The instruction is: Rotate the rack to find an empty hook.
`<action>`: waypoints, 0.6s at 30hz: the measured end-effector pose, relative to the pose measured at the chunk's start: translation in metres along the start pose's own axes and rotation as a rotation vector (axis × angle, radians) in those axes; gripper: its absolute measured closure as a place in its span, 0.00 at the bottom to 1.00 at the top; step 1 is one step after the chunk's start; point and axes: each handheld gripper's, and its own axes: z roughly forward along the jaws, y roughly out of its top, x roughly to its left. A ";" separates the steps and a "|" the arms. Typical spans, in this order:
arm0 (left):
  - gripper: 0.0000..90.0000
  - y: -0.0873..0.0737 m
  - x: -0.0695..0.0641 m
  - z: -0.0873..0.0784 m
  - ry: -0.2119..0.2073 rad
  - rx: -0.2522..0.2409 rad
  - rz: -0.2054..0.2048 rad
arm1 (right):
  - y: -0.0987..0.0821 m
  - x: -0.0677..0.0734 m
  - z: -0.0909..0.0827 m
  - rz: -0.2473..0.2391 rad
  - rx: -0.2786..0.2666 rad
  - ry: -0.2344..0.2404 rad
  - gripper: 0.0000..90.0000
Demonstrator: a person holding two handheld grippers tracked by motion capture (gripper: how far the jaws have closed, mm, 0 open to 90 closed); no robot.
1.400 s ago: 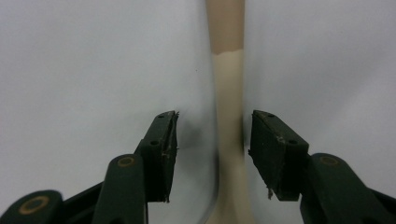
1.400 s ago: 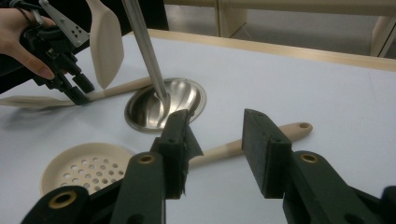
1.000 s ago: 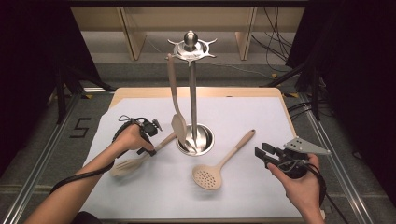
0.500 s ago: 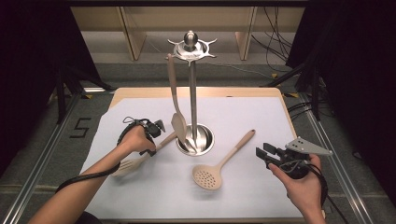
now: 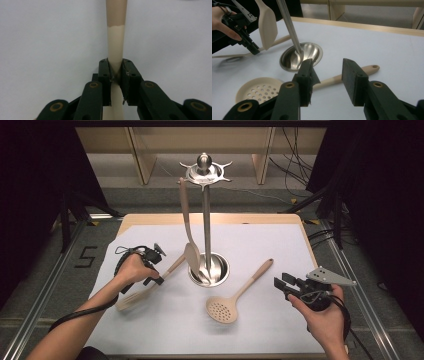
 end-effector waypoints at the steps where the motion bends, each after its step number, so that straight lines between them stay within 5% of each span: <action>1: 0.87 -0.001 0.001 -0.001 -0.004 -0.017 -0.013 | 0.000 0.001 0.000 0.007 0.000 -0.003 0.69; 5: 0.87 -0.007 0.006 -0.009 -0.013 -0.111 -0.066 | 0.000 0.003 0.000 0.029 0.007 -0.004 0.69; 8: 0.87 -0.012 0.011 -0.016 -0.013 -0.176 -0.054 | 0.001 0.000 -0.001 -0.006 -0.008 -0.010 0.69; 13: 0.87 -0.018 0.016 -0.028 -0.011 -0.255 -0.090 | 0.001 0.000 0.000 -0.013 -0.008 -0.013 0.68; 18: 0.87 -0.024 0.019 -0.035 -0.015 -0.389 -0.154 | 0.002 0.001 0.000 -0.014 -0.013 -0.010 0.68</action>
